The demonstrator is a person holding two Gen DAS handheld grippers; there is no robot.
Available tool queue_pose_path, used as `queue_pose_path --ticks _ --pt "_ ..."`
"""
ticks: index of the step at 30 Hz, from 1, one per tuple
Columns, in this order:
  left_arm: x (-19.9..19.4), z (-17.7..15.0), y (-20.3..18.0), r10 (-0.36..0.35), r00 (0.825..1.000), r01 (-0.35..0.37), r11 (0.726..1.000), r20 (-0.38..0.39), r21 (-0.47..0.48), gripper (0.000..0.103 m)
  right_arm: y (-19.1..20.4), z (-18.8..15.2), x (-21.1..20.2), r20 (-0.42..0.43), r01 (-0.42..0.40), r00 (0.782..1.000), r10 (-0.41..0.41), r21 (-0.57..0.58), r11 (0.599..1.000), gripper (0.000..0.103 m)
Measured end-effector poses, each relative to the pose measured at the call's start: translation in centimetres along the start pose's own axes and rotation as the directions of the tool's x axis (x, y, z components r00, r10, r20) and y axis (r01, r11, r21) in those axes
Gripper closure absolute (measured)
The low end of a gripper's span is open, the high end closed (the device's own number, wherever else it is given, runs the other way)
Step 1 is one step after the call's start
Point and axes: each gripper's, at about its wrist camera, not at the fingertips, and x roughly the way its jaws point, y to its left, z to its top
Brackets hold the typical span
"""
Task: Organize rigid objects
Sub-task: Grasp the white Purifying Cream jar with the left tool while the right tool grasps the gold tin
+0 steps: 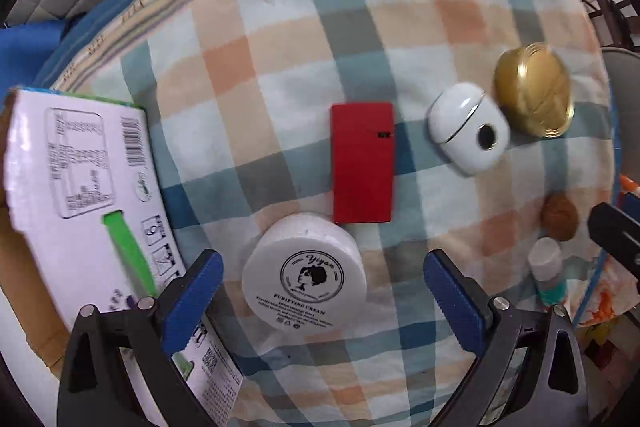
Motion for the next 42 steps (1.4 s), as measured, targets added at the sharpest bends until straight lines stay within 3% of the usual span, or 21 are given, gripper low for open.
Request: queue_pose_path --ticks 1,3,5,8,12,16,19,20,21,22,23,25,29,31,32,33,37,42 --pt "0.6 -0.1 0.0 0.003 1.000 -0.003 1.000 -0.015 0.000 0.001 0.0 0.1 0.4 -0.004 -0.004 1.000 0.004 -0.006 1.000 0.000" --pt "1.8 -0.3 -0.2 0.016 0.998 -0.015 1.000 -0.058 0.011 0.022 0.0 0.4 1.1 -0.014 -0.008 1.000 0.008 -0.019 1.000 0.000" --pt "2.5 -0.5 -0.4 0.062 0.996 -0.059 0.997 -0.072 0.040 0.037 -0.1 0.5 1.8 -0.022 -0.011 1.000 0.010 -0.030 0.999 0.000" --pt "2.0 -0.4 -0.1 0.035 0.997 -0.034 0.999 -0.065 0.023 0.037 -0.2 0.6 2.4 -0.019 -0.005 1.000 0.004 -0.043 0.999 0.000" --pt "0.6 0.5 0.8 -0.016 1.000 0.016 0.998 0.010 -0.061 0.037 -0.9 1.5 2.8 0.004 -0.030 1.000 0.031 -0.012 0.999 0.000" --pt "-1.0 2.0 2.5 -0.068 0.991 0.088 0.981 0.119 -0.174 0.037 -1.2 3.4 3.1 0.045 -0.096 0.995 0.094 0.049 0.994 0.000" --pt "-0.6 2.4 3.4 -0.122 0.985 0.148 0.961 0.121 -0.235 0.037 -1.2 5.3 3.7 0.055 -0.143 0.989 0.139 0.084 0.986 0.000" --pt "-0.4 2.3 3.5 -0.140 0.984 0.164 0.955 0.112 -0.247 0.037 -0.9 5.9 4.1 0.049 -0.162 0.986 0.158 0.092 0.983 0.005" --pt "-0.3 2.1 3.6 -0.154 0.982 0.177 0.952 0.108 -0.250 0.036 -0.6 6.4 4.6 0.036 -0.160 0.987 0.158 0.098 0.982 0.009" --pt "-0.2 2.1 3.7 -0.161 0.981 0.182 0.950 0.105 -0.252 0.036 -0.2 6.9 5.1 0.018 -0.152 0.988 0.151 0.098 0.983 0.027" --pt "-0.1 1.9 3.7 -0.169 0.981 0.189 0.949 0.098 -0.253 0.033 0.1 7.1 5.7 -0.003 -0.148 0.989 0.149 0.096 0.984 0.033" --pt "0.5 1.5 3.9 -0.179 0.981 0.194 0.948 0.081 -0.254 0.024 0.6 7.3 6.4 -0.013 -0.124 0.992 0.126 0.092 0.988 0.033" --pt "1.0 1.1 4.0 -0.153 0.983 0.174 0.955 0.104 -0.241 0.024 2.0 7.8 7.7 -0.046 -0.060 0.997 0.063 0.057 0.997 0.031" --pt "1.1 1.6 4.3 -0.153 0.981 0.179 0.953 0.122 -0.244 0.026 2.4 8.0 7.7 -0.045 -0.044 0.998 0.047 0.058 0.997 0.031" --pt "1.1 1.5 4.2 -0.165 0.978 0.191 0.954 0.125 -0.232 0.035 2.3 7.9 7.7 -0.046 -0.041 0.998 0.044 0.057 0.998 0.031" --pt "1.0 1.5 4.1 -0.167 0.978 0.192 0.956 0.126 -0.221 0.037 2.4 8.0 7.7 -0.047 -0.037 0.998 0.040 0.055 0.998 0.031" --pt "0.0 1.0 3.0 -0.129 0.983 0.152 0.969 0.129 -0.193 0.037 3.4 8.0 7.7 -0.052 0.001 0.999 0.000 0.022 1.000 0.037" --pt "-2.7 0.0 1.9 -0.119 0.975 0.151 0.974 0.189 -0.170 0.037 4.1 6.7 6.7 -0.058 -0.019 0.998 0.020 0.016 1.000 0.037"
